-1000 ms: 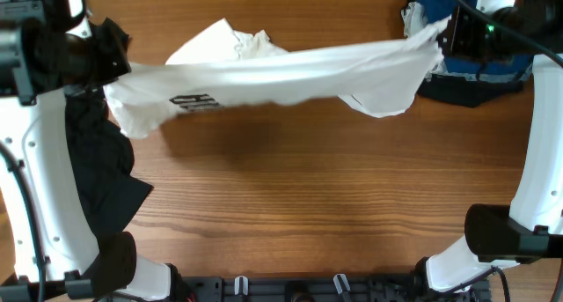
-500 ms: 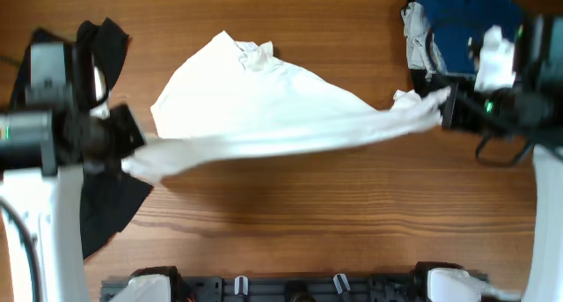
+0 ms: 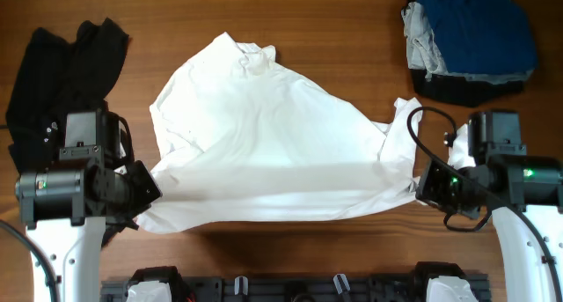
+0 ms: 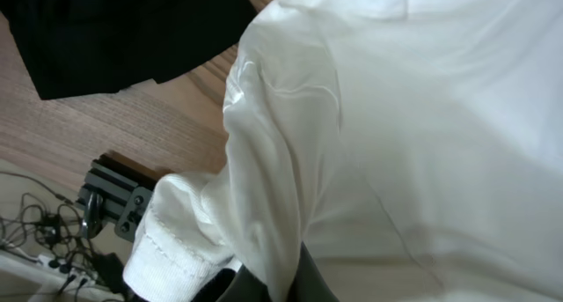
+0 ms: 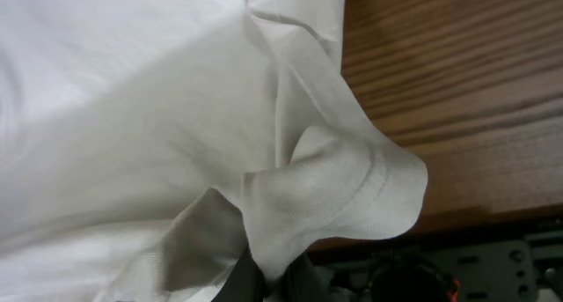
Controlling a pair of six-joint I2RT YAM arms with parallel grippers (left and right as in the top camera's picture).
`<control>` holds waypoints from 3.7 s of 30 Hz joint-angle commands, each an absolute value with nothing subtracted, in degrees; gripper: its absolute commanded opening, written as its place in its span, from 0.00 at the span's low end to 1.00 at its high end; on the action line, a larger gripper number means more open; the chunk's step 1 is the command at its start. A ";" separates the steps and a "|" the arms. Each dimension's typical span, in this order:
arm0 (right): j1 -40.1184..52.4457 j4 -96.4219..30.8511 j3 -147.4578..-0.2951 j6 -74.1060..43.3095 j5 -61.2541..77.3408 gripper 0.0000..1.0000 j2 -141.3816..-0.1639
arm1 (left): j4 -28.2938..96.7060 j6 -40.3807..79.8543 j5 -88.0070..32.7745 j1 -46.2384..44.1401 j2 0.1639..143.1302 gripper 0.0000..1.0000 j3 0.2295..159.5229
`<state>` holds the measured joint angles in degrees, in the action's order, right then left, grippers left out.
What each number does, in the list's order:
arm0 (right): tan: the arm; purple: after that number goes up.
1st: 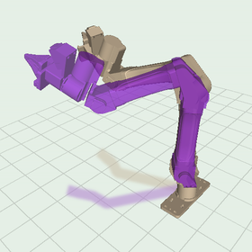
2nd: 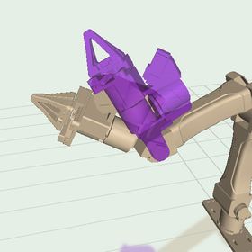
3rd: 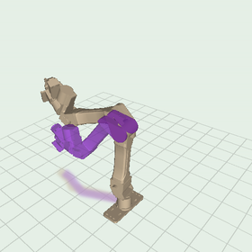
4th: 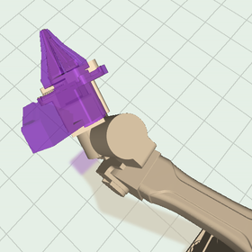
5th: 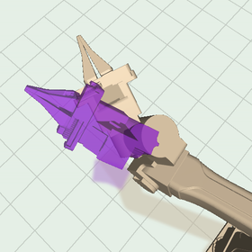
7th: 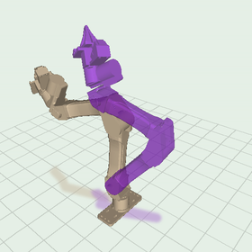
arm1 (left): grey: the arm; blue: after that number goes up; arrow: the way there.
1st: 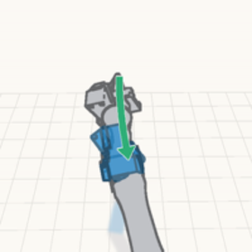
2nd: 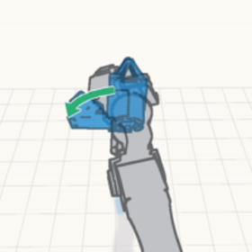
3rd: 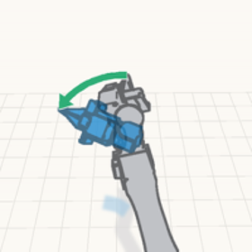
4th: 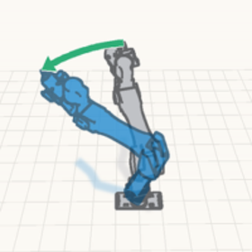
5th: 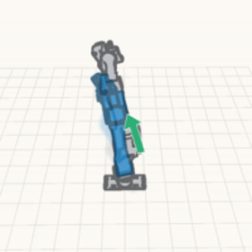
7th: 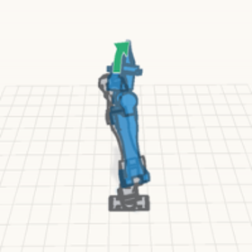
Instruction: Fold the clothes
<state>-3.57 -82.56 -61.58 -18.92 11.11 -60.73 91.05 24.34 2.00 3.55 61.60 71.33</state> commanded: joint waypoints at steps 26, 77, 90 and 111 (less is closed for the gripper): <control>-3.81 -75.33 -50.54 -30.85 12.25 0.04 -60.58 | 71.68 27.92 -10.61 2.48 67.57 0.04 55.16; -3.84 -49.41 -49.54 -28.29 1.85 0.68 -79.44 | 34.02 19.81 -2.07 2.09 90.21 0.87 55.27; -3.70 -62.22 -77.95 -14.04 11.55 0.99 -77.49 | 41.82 13.74 -14.13 1.96 88.07 1.00 72.49; -3.70 -63.16 -79.68 -4.43 10.26 1.00 -77.67 | 24.56 14.41 -14.96 -5.02 89.78 1.00 72.47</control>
<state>-3.57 -62.65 -78.52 -6.42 11.55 -77.89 28.77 15.09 -14.33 -4.03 88.33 72.27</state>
